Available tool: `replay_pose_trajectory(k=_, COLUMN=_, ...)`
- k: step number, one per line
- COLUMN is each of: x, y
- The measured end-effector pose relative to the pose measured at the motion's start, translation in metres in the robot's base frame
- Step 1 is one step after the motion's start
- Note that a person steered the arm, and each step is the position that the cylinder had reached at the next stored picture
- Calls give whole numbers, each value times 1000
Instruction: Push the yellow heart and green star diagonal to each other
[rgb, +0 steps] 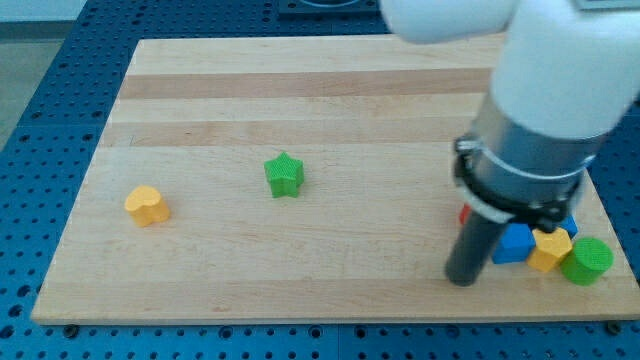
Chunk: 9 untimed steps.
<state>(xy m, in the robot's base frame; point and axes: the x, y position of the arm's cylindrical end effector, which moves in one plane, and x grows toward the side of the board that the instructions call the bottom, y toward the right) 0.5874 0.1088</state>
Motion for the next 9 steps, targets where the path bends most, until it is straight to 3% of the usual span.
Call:
replay_pose_trajectory(k=3, x=2, y=-215)
replay_pose_trajectory(k=4, x=-8, y=-284)
replay_pose_trajectory(k=6, x=-60, y=-365)
replay_pose_trajectory(k=7, x=-76, y=-371)
replay_pose_trajectory(k=9, x=-78, y=-291)
